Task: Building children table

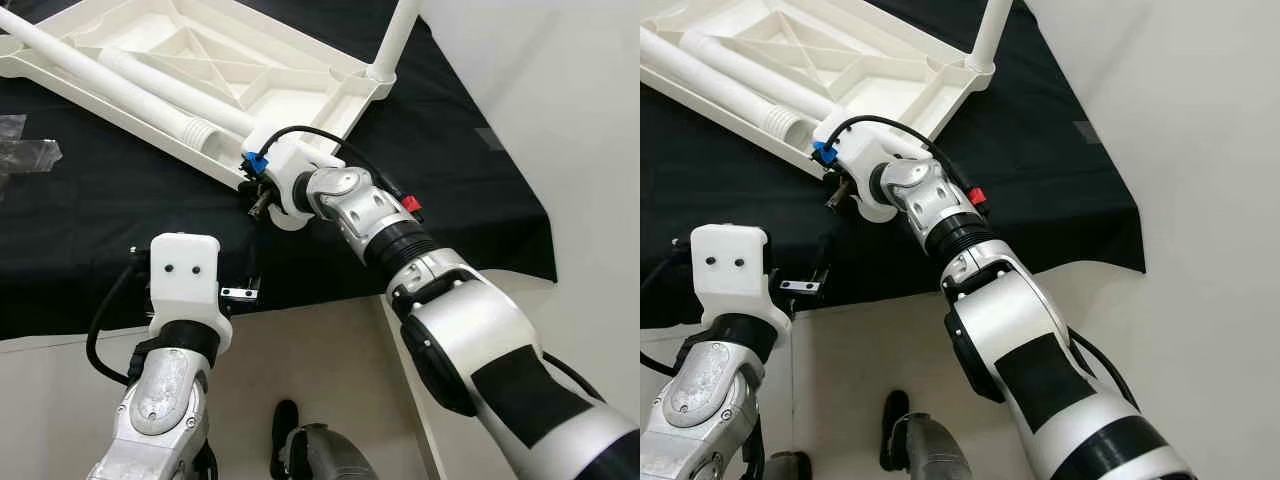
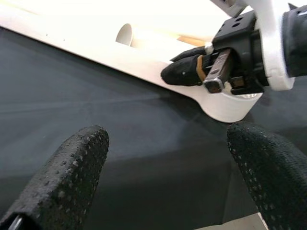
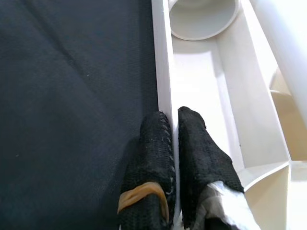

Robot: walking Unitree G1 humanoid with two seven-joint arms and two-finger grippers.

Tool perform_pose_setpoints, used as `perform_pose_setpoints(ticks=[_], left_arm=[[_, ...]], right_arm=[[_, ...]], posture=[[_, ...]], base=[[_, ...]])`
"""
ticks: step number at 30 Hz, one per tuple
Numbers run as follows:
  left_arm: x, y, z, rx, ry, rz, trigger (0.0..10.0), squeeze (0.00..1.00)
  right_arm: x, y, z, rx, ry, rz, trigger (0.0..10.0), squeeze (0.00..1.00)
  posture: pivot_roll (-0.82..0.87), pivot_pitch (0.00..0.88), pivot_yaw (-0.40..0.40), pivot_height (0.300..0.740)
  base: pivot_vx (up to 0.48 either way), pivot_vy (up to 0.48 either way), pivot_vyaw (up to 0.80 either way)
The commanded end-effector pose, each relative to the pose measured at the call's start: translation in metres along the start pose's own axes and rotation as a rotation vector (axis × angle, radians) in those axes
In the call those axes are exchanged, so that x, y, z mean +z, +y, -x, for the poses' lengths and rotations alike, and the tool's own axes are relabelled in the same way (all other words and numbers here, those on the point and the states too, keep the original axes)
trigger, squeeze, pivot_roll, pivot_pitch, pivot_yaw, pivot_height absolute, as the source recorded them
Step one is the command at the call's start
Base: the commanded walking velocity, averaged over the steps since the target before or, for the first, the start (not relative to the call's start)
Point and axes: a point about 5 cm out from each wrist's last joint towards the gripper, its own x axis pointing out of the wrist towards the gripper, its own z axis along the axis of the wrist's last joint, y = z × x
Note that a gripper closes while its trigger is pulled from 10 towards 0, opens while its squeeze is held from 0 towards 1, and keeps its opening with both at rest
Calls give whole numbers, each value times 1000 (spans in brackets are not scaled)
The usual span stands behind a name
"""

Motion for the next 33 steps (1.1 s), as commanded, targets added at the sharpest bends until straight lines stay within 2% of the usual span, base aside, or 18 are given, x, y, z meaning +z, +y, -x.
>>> perform_pose_setpoints(ticks=[1, 2, 5, 6, 8, 9, 10, 14, 16, 19, 21, 26, 28, 30, 32, 33], left_arm=[[-1, -1, 3, -4, 12, 7, 10000, 0], [-1, -1, 2, -3, 13, 6, 10000, 0], [-1, 2, 1, 4, 10, 2, 10000, 0], [-1, 2, 1, 4, 10, 2, 10000, 0], [0, 1, 1, 3, 9, 2, 10000, 0], [0, 1, 1, 3, 9, 2, 10000, 0], [-1, 1, 0, 2, 10, 2, 10000, 0], [-1, 2, -1, 2, 9, 0, 10000, 0], [0, 2, -2, 0, 7, -3, 10000, 0], [0, 2, -2, 0, 6, -4, 10000, 0], [0, 3, -2, -1, 5, -7, 10000, 0], [0, 3, -3, -1, 6, -9, 10000, 0], [0, 4, -3, -1, 8, -11, 10000, 0], [0, 4, -3, -1, 8, -11, 10000, 0], [0, 5, -3, -1, 9, -12, 10000, 0], [0, 5, -3, -1, 9, -12, 10000, 0]], right_arm=[[-38, 6, 0, 34, 116, -79, 0, 0], [-40, 4, 2, 45, 116, -82, 0, 0], [-67, -12, 24, 163, 186, -19, 0, 0], [-67, -12, 24, 163, 186, -19, 0, 0], [-84, -25, 43, 223, 229, 13, 0, 0], [-84, -25, 43, 223, 229, 13, 0, 0], [-99, -38, 63, 272, 270, 14, 0, 0], [-107, -44, 75, 304, 297, 18, 0, 0], [-122, -52, 95, 351, 364, 55, 0, 0], [-127, -55, 103, 365, 385, 66, 0, 0], [-135, -59, 118, 411, 417, 107, 0, 0], [-139, -63, 130, 449, 439, 156, 0, 0], [-138, -67, 135, 444, 460, 231, 0, 0], [-138, -67, 135, 444, 460, 231, 0, 0], [-132, -72, 134, 397, 462, 315, 0, 0], [-132, -72, 134, 397, 462, 315, 0, 0]], posture=[[4, 394, -231, 740], [3, 394, -232, 740], [-3, 389, -229, 740], [-3, 389, -229, 740], [-5, 388, -229, 740], [-5, 388, -229, 740], [-6, 384, -225, 740], [-8, 382, -220, 740], [-8, 381, -217, 740], [-9, 383, -215, 740], [-9, 383, -213, 740], [-10, 384, -212, 740], [-8, 385, -210, 740], [-8, 385, -210, 740], [-9, 385, -208, 740], [-9, 385, -208, 740]], base=[[0, 0, 0], [0, 0, 0], [0, 0, 0], [0, 0, 0], [0, 0, 0], [0, 0, 0], [0, 0, 0], [0, 0, 0], [0, 0, 0], [0, 0, 0], [0, 0, 0], [0, 0, 0], [0, 0, 0], [0, 0, 0], [0, 0, 0], [0, 0, 0]])
